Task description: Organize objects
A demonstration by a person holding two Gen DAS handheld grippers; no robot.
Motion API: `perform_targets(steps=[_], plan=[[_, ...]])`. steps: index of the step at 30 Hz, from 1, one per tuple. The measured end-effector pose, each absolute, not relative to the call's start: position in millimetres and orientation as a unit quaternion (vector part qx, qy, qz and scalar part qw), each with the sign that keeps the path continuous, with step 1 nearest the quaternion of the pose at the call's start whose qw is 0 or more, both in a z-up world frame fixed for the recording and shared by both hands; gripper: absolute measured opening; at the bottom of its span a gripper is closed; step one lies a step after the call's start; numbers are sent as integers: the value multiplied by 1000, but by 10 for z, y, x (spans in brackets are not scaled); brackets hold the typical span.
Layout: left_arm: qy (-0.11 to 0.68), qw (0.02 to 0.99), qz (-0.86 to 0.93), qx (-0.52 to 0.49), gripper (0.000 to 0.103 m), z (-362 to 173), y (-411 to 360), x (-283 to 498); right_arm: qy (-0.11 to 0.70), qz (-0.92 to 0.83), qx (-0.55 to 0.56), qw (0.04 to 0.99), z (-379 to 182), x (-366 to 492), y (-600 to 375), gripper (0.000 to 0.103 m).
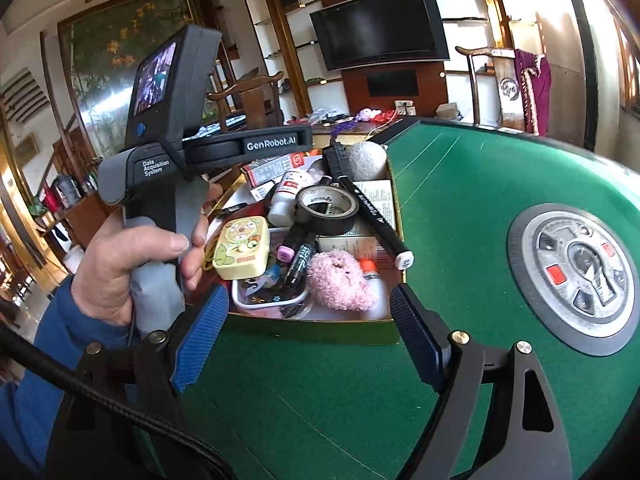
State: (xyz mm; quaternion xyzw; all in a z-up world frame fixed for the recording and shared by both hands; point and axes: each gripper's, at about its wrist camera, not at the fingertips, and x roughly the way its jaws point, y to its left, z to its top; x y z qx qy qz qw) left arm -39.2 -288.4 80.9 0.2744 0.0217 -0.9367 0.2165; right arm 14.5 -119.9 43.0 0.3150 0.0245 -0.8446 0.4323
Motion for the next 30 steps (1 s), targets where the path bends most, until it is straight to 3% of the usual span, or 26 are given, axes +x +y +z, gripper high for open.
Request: perform_targets(steps=[10,16,30], plan=[[21,309,-912,268,91,852,-2753,187,31,-851,326,410,408,101,-1057,84],[-10,297,-918,263,98,862,-2560,621,39,-858,316,402,416,201,-1025,84],[5,309,-915,258,97,691,-2718,1166,89,-861,310,393,306,452,-1084,84]])
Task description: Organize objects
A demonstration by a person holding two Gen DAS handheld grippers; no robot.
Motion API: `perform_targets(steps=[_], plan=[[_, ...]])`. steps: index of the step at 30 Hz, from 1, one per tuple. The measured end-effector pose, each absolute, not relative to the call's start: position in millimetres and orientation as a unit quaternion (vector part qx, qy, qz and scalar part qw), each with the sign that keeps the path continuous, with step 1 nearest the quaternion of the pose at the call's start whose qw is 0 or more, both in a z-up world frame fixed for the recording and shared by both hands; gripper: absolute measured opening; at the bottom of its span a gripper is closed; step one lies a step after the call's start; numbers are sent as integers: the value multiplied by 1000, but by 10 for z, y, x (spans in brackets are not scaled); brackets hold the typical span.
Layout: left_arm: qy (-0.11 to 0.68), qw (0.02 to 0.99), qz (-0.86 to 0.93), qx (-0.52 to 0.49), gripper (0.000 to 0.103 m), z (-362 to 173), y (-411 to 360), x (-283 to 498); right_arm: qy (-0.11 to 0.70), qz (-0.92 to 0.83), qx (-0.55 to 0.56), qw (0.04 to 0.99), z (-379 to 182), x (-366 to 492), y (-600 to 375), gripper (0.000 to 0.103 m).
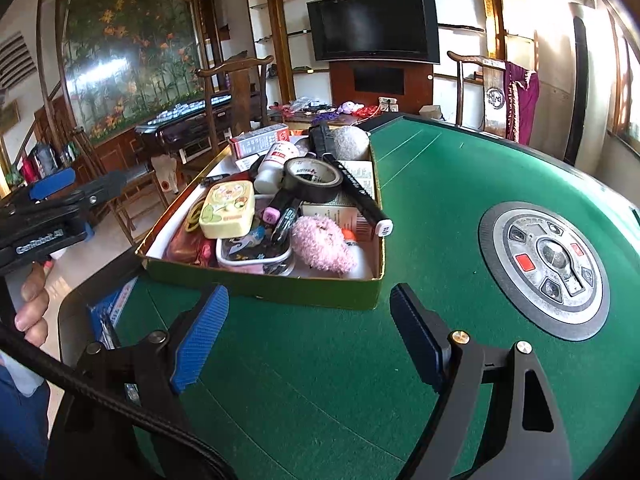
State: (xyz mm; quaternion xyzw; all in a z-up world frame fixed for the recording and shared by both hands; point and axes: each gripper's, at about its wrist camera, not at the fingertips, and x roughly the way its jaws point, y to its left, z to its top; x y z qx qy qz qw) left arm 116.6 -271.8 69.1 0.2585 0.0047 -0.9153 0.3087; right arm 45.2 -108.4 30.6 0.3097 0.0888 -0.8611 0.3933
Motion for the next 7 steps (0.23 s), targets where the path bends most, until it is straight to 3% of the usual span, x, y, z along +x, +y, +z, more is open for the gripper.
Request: perform_targets(steps=[7], plan=[[0,286,-925,251,97,625,-2518,1194,92,-866,306,385,299,492,-1055,84]])
